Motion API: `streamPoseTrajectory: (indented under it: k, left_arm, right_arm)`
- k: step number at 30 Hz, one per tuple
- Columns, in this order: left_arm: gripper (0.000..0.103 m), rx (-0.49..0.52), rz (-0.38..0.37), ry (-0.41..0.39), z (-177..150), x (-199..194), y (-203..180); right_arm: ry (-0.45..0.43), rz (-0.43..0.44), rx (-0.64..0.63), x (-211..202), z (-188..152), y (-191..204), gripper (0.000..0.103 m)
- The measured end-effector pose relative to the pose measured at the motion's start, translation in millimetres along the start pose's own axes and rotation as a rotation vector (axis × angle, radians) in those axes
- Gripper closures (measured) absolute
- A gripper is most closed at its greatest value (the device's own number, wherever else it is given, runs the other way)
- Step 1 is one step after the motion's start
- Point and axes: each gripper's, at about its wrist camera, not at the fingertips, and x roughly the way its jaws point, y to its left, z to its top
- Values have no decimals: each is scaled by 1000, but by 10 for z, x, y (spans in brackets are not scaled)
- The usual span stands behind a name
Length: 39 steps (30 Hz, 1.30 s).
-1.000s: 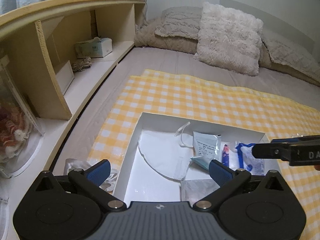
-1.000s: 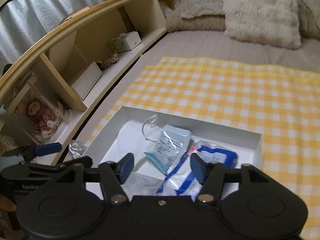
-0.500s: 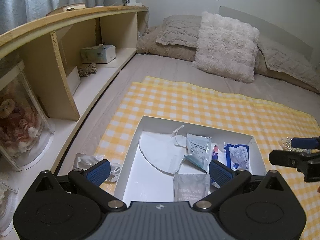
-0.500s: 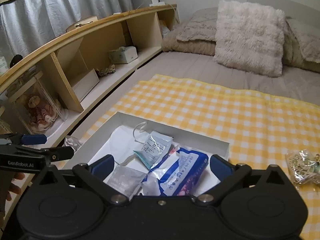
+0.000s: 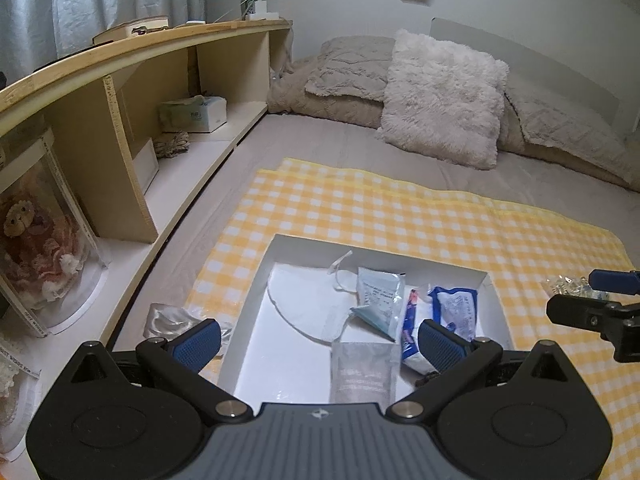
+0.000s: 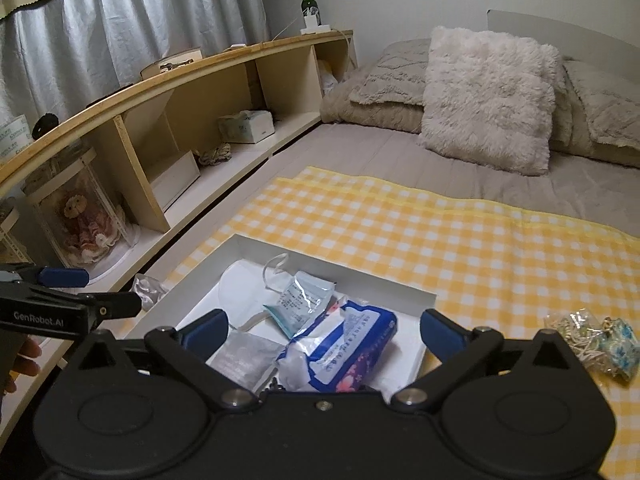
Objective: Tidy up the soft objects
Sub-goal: 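Move both tools back over the bagged cord and floral pouch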
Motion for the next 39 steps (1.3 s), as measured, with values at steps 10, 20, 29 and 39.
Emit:
streamPoseTrajectory:
  k: [10, 20, 29, 39]
  left_arm:
    - [0, 18, -56, -3, 61, -6, -278]
    - [0, 71, -118, -4, 124, 105, -771]
    - [0, 154, -155, 12, 138, 305, -1281]
    - [0, 220, -208, 15, 167, 511, -1871]
  right_arm:
    - [-16, -75, 25, -180, -34, -322, 0]
    - [-31, -154, 76, -420, -100, -808, 0]
    - [-48, -234, 117, -662, -169, -1306, 0]
    - [-47, -338, 156, -823, -285, -1855, 0]
